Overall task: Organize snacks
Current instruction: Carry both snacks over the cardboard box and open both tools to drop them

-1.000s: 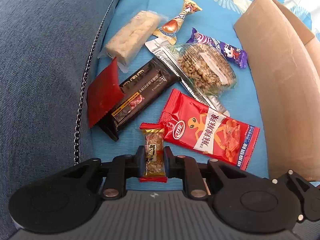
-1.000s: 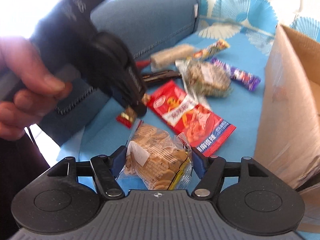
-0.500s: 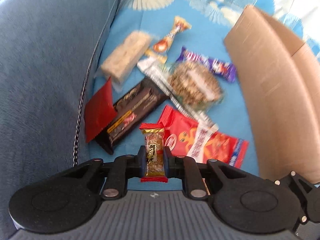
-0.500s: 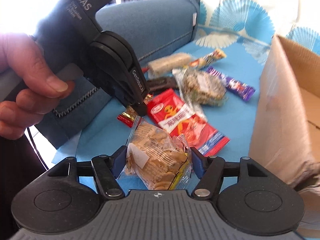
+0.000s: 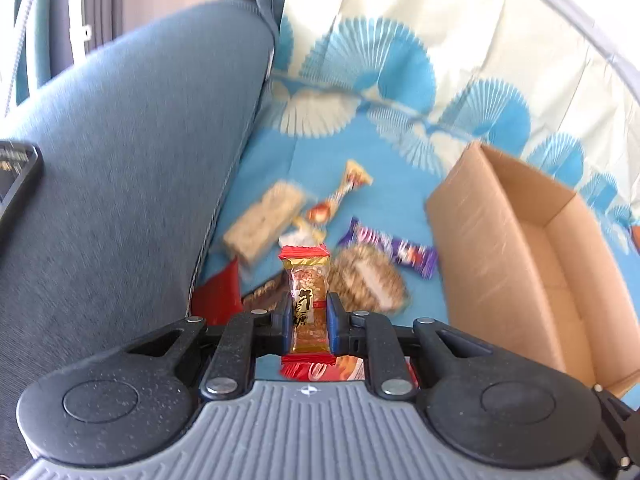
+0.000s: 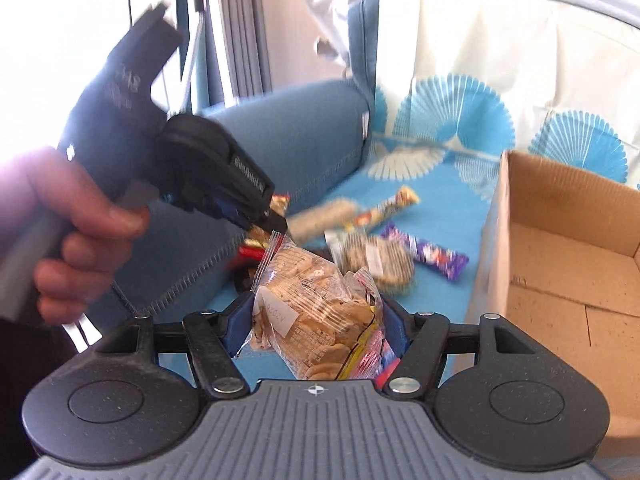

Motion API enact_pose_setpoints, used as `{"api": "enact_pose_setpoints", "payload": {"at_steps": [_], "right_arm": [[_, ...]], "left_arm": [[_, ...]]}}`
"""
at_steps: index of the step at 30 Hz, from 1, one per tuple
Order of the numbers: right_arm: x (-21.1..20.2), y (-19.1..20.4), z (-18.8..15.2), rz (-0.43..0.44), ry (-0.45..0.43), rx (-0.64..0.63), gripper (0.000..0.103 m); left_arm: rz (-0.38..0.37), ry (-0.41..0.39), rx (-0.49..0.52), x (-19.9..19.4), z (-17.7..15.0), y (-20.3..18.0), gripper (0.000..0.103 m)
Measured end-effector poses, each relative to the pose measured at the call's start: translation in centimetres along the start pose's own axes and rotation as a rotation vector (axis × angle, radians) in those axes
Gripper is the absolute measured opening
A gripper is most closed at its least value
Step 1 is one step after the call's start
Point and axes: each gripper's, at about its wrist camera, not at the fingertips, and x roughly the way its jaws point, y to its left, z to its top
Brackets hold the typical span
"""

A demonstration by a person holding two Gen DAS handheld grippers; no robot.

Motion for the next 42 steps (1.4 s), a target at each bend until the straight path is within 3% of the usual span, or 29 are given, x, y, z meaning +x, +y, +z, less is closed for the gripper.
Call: {"api": "enact_pose_setpoints", "payload": {"at_steps": [9, 15, 18, 20, 24, 27, 28, 35, 39, 41, 42], "right_arm": [[-3.7, -4.3, 4.4, -0.066, -0.148, 0.065, 0.068], [-6.8, -10.0, 7.5, -0.197, -0.217, 0.047, 0.068], [-7.2, -13.4, 6.0, -0.279, -0.210, 0.119, 0.068], [-7.0, -15.4, 5.1, -0.322, -0.167, 0.185, 0.068], [-8.4, -17.6, 4.1, -0.372, -0.179, 0.234, 0.067], [-9.0, -18.8, 3.3, -0.396, -0.160, 0.252, 0.062], [-9.2, -19.2, 3.1, -0.400, -0.155, 0.255, 0.051], [-9.8, -21.4, 1.9, -0.424, -0.117, 0.263, 0.042], [-10.1, -21.8, 1.7, -0.447, -0.115, 0.262, 0.046], [-10.0, -21.9, 1.7, -0.496, -0.104, 0.245, 0.066], [-9.8, -22.1, 1.6, -0.540, -0.087, 0.239, 0.069]], "left_arm": [[0.011, -0.108, -0.005, -2.2, 1.2, -1.9, 0.018], [0.004, -0.139, 0.111, -2.2, 0.8, -6.4, 0.018], [-0.021, -0.162, 0.172, -2.2, 0.2, -9.1, 0.018], [-0.047, -0.166, 0.180, -2.0, 0.0, -10.5, 0.018], [-0.094, -0.178, 0.179, -1.5, 0.0, -13.2, 0.018], [-0.129, -0.187, 0.185, -1.2, -0.1, -15.0, 0.018], [-0.140, -0.191, 0.190, -1.2, -0.2, -15.6, 0.018], [-0.211, -0.207, 0.222, -0.8, -0.8, -18.5, 0.018], [-0.272, -0.196, 0.240, -0.7, -1.1, -19.5, 0.018], [-0.319, -0.188, 0.264, -0.7, -1.5, -20.2, 0.019], [-0.345, -0.187, 0.279, -0.9, -1.7, -20.6, 0.022]]}}
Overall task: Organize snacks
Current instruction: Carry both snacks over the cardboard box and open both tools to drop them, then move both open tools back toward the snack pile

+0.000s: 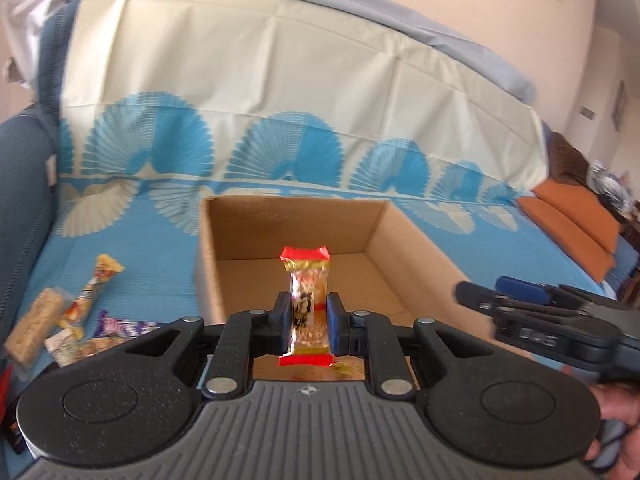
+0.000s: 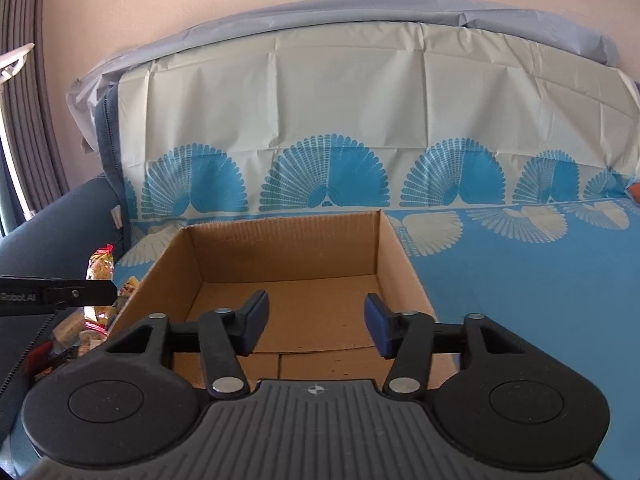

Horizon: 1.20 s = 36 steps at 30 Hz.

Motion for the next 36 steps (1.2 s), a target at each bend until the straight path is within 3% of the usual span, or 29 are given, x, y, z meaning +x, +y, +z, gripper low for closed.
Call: {"api": "enact_pose_setpoints", "payload": {"at_steps": [1, 4, 9, 12, 14, 18, 32, 33, 36], "right_arm": [[0.4, -0.2, -0.2, -0.046, 0.020, -0.007, 0.075], [2.1, -1.4, -1.0, -0.169, 0.127, 0.010, 0.076], [3.2, -3.3, -2.1, -0.252, 0.216, 0.066, 0.075], [3.3, -3.6, -2.5, -0.263, 0.245, 0.066, 0.058], [3.4, -4.2, -2.7, -0.275, 0.263, 0.081, 0.035], [3.3, -5.3, -2.9, -0.245, 0.284, 0.138, 0.019], [2.2, -5.3, -2.5, -0.250, 0.282, 0.131, 0.018], [2.0, -5.3, -2.4, -0.249, 0.268, 0.128, 0.020], [1.5, -5.0, -2.1, -0.255, 0.225, 0.108, 0.042]], "left_arm": [[-0.024, -0.004, 0.017, -0.1, -0.1, -0.4, 0.030], [-0.010, -0.041, 0.045, -0.6, -0.3, -0.8, 0.055], [0.122, 0.031, -0.031, 0.7, -0.4, 1.6, 0.059], [0.154, 0.094, -0.078, 1.5, -0.6, 2.9, 0.059], [0.160, 0.133, -0.092, 2.0, -0.9, 3.3, 0.059], [0.134, 0.179, -0.092, 2.7, -1.5, 3.2, 0.059], [0.093, 0.192, -0.067, 2.9, -1.8, 2.0, 0.059], [0.092, 0.187, -0.066, 2.8, -1.8, 1.9, 0.059], [0.083, 0.162, -0.062, 2.4, -1.6, 1.8, 0.059]]}}
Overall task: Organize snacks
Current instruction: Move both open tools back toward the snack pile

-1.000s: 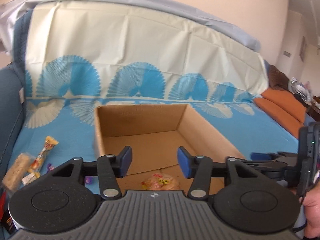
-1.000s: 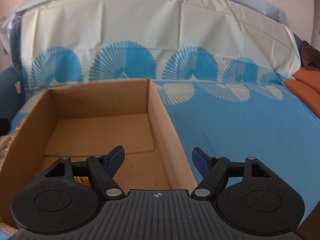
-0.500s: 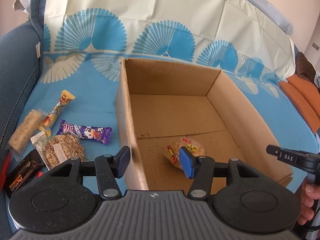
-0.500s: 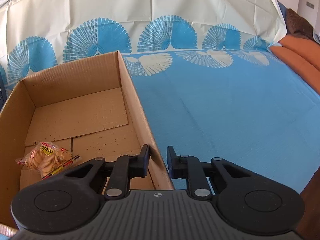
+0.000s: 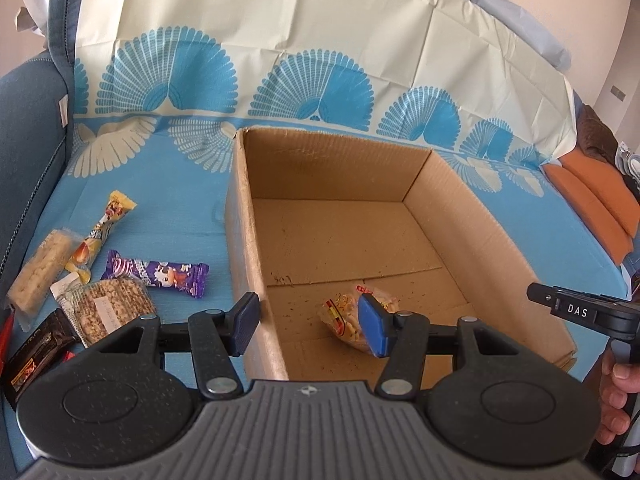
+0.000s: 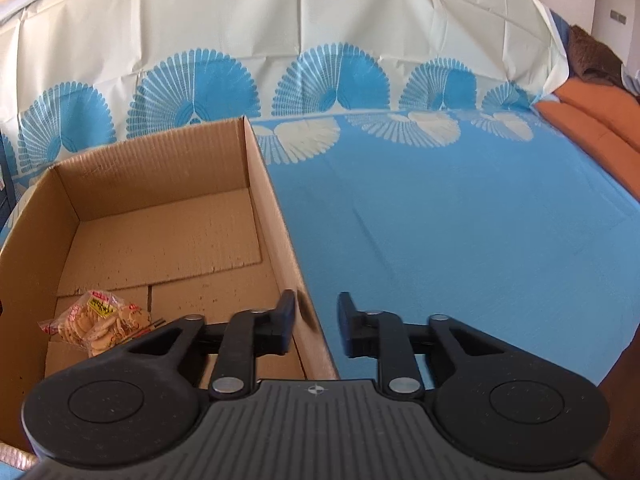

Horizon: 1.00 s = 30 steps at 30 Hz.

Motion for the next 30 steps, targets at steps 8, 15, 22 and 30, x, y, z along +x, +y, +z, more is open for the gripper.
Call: {"api": "enact_pose_setpoints", "payload": {"at_steps": [8, 15, 22, 30], "right_arm": [[-0.8, 1.1, 0.1, 0.040, -0.065, -0.031, 0.053], [-1.0, 2.1, 0.2, 0.057, -0.084, -0.061, 0.054], [-1.2, 2.2, 0.1, 0.064, -0.102, -0.068, 0.056], [-1.8, 2.9, 0.1, 0.092, -0.132, -0.079, 0.056]], "left_arm": [[-0.012, -0.051, 0.049, -1.0, 0.1, -0.5, 0.059], [-0.004, -0.046, 0.062, -1.1, 0.0, -0.4, 0.059], [-0.001, -0.056, 0.066, -1.3, 0.0, -0.3, 0.059], [0.024, -0.120, 0.104, -2.2, -0.1, -0.1, 0.052]]}}
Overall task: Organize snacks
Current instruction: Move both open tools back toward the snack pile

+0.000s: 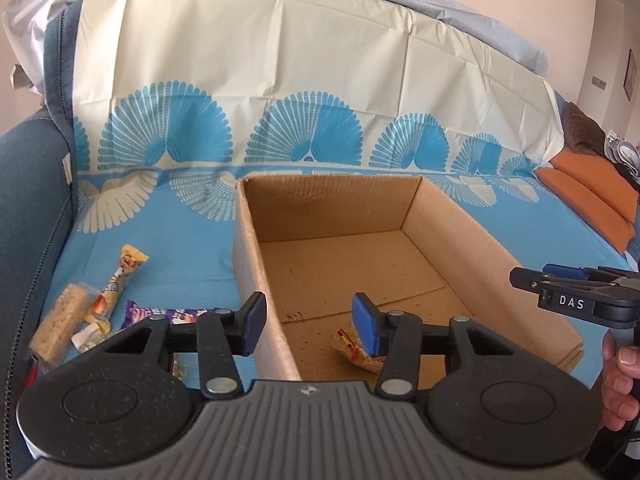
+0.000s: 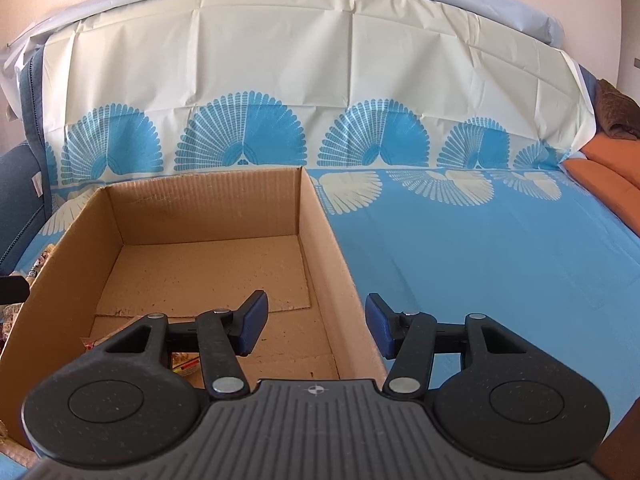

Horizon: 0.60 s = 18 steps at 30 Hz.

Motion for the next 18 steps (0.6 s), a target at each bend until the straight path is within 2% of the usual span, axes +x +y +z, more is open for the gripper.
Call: {"api": "enact_pose_setpoints", "payload": {"at_steps": [5, 9, 10, 15, 18], "right_arm": [[-0.5, 1.6, 0.1, 0.034, -0.033, -0.028, 0.056], [-0.9, 3.4, 0.3, 0.077, -0.054, -0.044, 0.056], [-1.0, 3.9, 0.4, 0.091, -0.059, -0.044, 0.056], [-2.1, 7.0, 0.6, 0.180, -0.096, -0.043, 0.054], [-3.4, 9.7, 0.6, 0.280, -0.140, -0.066, 0.047]], "left_arm": [[0.019, -0.001, -0.042, -0.8, 0.1, 1.9, 0.051], [0.070, 0.000, -0.061, -1.6, 0.0, 3.7, 0.041], [0.091, -0.002, -0.058, -1.8, 0.0, 4.1, 0.036], [0.179, -0.031, 0.007, -3.6, 0.5, 7.1, 0.015], [0.264, -0.045, 0.072, -4.6, 0.2, 9.5, 0.014]]}}
